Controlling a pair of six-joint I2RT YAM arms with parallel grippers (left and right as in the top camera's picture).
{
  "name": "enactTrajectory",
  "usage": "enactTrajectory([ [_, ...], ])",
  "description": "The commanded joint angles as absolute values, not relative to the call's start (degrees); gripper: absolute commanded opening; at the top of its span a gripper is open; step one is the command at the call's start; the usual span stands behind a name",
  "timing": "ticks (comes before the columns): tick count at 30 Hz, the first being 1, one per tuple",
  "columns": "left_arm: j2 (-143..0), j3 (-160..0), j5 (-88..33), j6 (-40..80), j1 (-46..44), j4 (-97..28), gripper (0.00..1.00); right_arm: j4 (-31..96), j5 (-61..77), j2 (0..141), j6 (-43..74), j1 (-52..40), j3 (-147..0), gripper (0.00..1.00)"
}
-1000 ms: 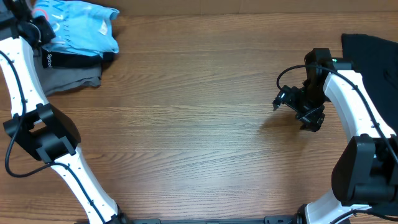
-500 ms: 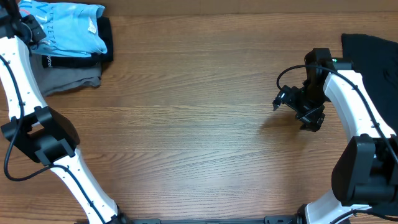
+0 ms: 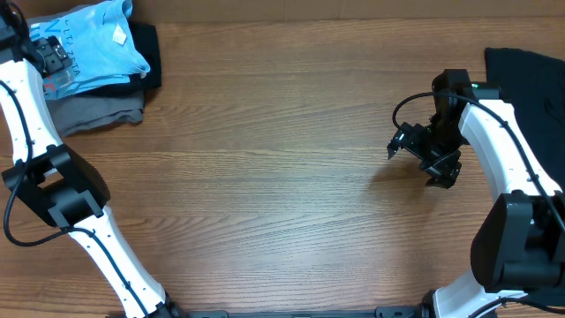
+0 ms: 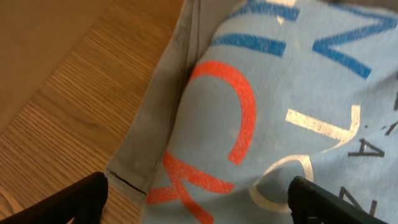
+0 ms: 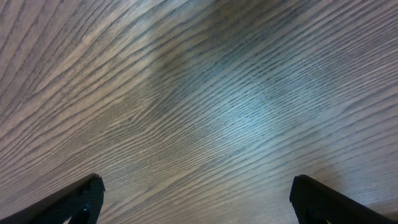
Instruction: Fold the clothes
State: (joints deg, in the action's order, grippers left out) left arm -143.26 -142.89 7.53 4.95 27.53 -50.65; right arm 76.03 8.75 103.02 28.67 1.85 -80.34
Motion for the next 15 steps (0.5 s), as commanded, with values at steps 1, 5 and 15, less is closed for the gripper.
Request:
enactTrajectory([
  [1,-138.96,-144.24,6.02,5.39,27.38,-50.02,0.93,75.57,8.86,100.92,28.45,1.61,-81.49,1.00],
  [5,-133.84,-144.27,1.41,6.87,24.71,-45.80,0.78,74.85,8.88,100.92,28.45,1.61,-81.49,1.00],
  [15,-139.33,-143.87,-1.37,7.22,18.90,-34.28,0.04,74.89,9.08,100.92,28.47,1.61,-81.49,1.00],
])
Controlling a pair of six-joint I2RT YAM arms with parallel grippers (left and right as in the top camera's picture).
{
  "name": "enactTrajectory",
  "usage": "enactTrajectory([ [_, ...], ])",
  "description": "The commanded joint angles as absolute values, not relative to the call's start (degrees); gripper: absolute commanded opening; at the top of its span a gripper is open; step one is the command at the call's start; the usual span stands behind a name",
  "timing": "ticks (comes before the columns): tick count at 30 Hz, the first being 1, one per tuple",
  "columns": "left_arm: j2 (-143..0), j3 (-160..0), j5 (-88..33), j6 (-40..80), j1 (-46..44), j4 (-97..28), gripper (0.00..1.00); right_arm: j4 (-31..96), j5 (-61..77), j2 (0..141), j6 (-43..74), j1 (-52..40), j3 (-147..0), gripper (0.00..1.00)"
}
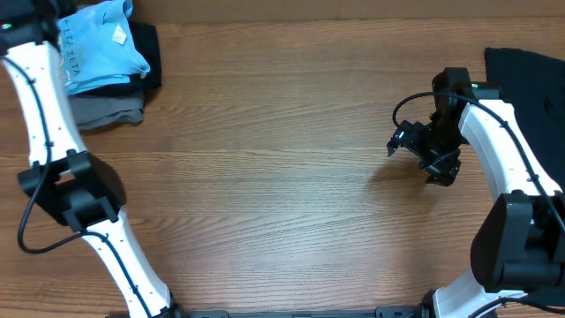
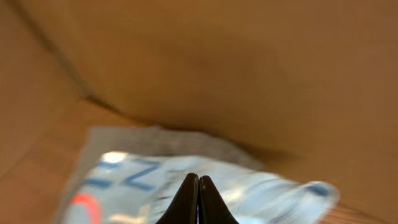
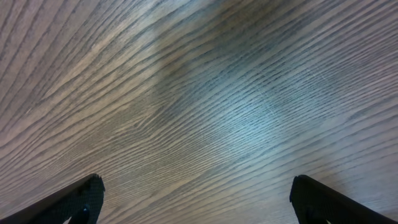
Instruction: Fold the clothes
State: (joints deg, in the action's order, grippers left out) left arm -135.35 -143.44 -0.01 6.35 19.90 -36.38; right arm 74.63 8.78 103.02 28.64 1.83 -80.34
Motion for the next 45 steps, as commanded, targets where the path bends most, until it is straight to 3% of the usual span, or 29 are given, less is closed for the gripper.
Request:
enactTrajectory([
  [1,-140.38,-143.87,-1.34,7.60,18.70,-33.80,0.04,74.91,9.08,100.92,28.47,1.61,-81.49,1.00],
  [12,-152.16,-143.83,-2.00,12.93,18.28,-32.16,0.05,75.77,9.08,100.92,28.47,1.61,-81.49,1.00],
  [16,-151.33,-144.73,-6.57,12.93,18.17,-30.39,0.17,76.23,9.10,100.92,28.49,1.61,-81.49,1.00],
  [19,-148.94,-147.61,-11.31,12.97,18.17,-30.44,0.30,76.27,9.08,100.92,28.51,1.61,-81.49,1.00],
  [20,-147.89,-148.40,-12.43,12.97,18.17,-30.46,0.39,76.20,9.08,100.92,28.51,1.61,-81.49,1.00],
  [22,-144.97,-149.67,-14.46,13.54,18.11,-30.81,0.70,76.09,9.08,100.92,28.71,1.61,-81.49,1.00],
  [25,-139.83,-150.02,-16.97,13.58,18.00,-31.77,0.75,75.66,9.08,100.62,28.71,1.61,-81.49,0.99],
  [28,-133.93,-150.02,-20.86,13.58,17.91,-33.28,1.00,74.56,9.06,99.15,28.69,1.61,-81.49,0.99],
  [39,-117.27,-150.02,-45.91,13.52,18.59,-52.12,1.00,72.51,8.60,81.45,25.82,1.61,-81.49,0.99],
  [45,-108.53,-150.02,-40.77,8.45,18.70,-68.45,1.00,75.66,3.16,68.71,25.04,1.61,-81.45,0.99],
])
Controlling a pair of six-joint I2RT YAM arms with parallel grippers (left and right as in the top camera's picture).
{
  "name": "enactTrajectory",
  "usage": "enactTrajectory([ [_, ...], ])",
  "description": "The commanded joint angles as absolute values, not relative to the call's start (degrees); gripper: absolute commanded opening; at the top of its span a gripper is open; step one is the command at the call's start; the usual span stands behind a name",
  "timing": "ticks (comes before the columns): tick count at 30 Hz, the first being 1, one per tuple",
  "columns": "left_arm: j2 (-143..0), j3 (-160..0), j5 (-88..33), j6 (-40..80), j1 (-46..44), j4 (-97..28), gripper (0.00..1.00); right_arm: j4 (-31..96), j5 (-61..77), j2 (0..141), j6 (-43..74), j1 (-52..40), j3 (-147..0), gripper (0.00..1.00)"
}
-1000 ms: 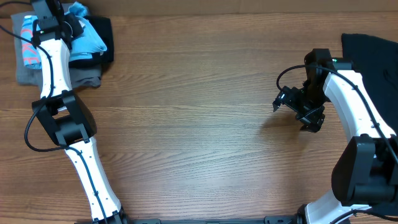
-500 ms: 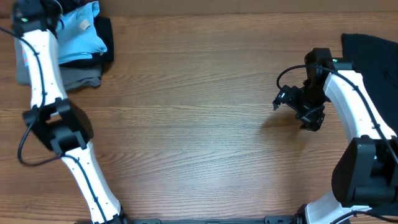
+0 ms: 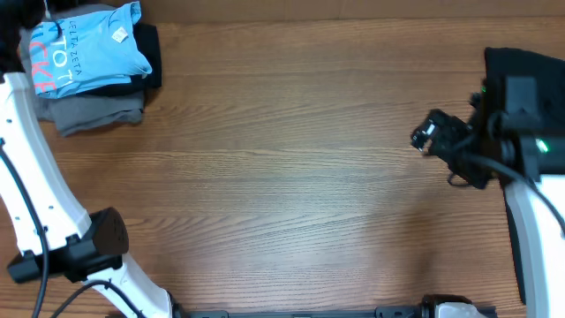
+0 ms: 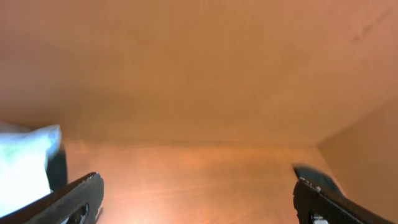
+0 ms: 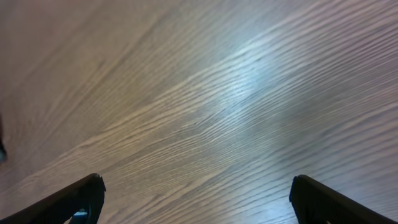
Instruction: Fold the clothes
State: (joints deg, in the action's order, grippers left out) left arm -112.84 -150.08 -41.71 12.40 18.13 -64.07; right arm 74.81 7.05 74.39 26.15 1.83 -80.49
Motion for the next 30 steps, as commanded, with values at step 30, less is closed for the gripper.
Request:
enactTrajectory([
  [30,-42.13,-97.27,-19.66,3.22,18.72,-79.07,1.00,58.94,1.13,38.48,28.10,1.61,-59.46,1.00],
])
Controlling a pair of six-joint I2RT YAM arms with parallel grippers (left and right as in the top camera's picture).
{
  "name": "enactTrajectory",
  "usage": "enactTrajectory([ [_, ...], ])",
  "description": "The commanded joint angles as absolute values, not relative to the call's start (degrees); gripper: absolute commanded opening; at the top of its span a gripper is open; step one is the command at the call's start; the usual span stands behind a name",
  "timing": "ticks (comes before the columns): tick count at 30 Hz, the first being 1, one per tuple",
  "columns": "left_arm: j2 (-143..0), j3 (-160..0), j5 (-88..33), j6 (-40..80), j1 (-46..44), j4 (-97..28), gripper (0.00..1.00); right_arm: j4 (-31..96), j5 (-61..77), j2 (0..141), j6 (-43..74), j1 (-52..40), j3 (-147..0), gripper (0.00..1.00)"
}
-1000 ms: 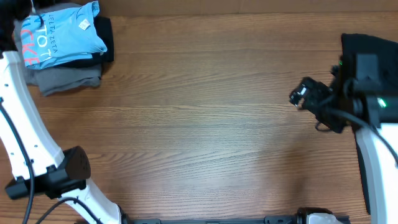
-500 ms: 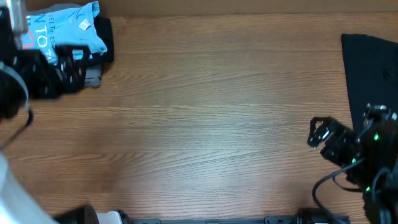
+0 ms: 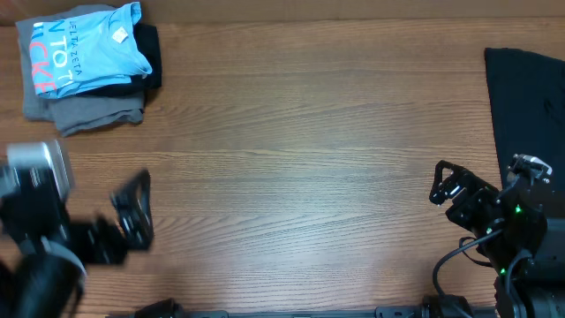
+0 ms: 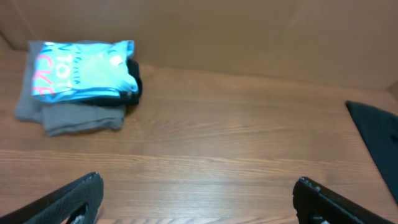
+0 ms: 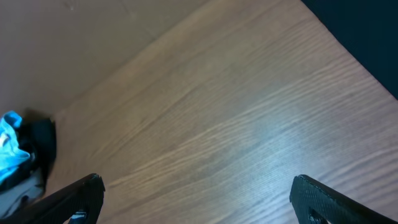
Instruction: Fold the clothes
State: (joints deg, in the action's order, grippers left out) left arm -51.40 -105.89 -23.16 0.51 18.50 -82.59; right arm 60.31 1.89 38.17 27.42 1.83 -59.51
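A folded stack sits at the table's back left: a light blue printed T-shirt (image 3: 84, 42) on top, a black garment (image 3: 152, 53) under it and a grey one (image 3: 93, 113) at the bottom. The left wrist view shows the same stack (image 4: 78, 74). A black cloth (image 3: 525, 102) lies spread at the right edge. My left gripper (image 3: 132, 216) is open near the front left, over bare wood. My right gripper (image 3: 455, 190) is open near the front right, left of the black cloth, holding nothing.
A brown cardboard wall (image 4: 249, 31) runs along the back of the wooden table (image 3: 291, 159). In the right wrist view the black cloth (image 5: 367, 43) fills the top right corner and the stack (image 5: 18, 158) shows far off at the left edge.
The left arm has moved from the back left corner by the stack to the front left. The right gripper has moved from beside the black cloth to the front right. Both remain open.
The left gripper was open right over the blue shirt on the stack, then shut above it, then open and turned toward the back wall. The right gripper stayed open over bare wood at mid right. Now both arms are back near the front edge, and the stack lies folded.
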Motion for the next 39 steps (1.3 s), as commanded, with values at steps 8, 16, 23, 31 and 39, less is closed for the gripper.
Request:
enactTrajectory([
  [8,-27.18,-76.23,-10.74,4.27,18.72,-71.90,1.00,57.80,1.48,40.91,28.10,1.61,-59.46,1.00],
  [16,-27.35,-64.90,-10.13,4.32,18.72,-70.52,1.00,57.76,1.56,43.18,28.27,1.61,-59.46,1.00],
  [23,-27.35,-60.14,-10.07,4.29,18.72,-74.41,1.00,57.78,1.56,44.77,28.27,1.61,-59.46,1.00],
  [31,-27.35,-59.99,-10.35,4.32,18.72,-75.75,1.00,57.78,1.54,46.94,28.27,1.61,-59.46,1.00],
  [39,-27.35,-59.99,-10.35,4.32,18.72,-75.75,1.00,57.93,1.54,47.37,28.27,0.91,-59.46,1.00],
])
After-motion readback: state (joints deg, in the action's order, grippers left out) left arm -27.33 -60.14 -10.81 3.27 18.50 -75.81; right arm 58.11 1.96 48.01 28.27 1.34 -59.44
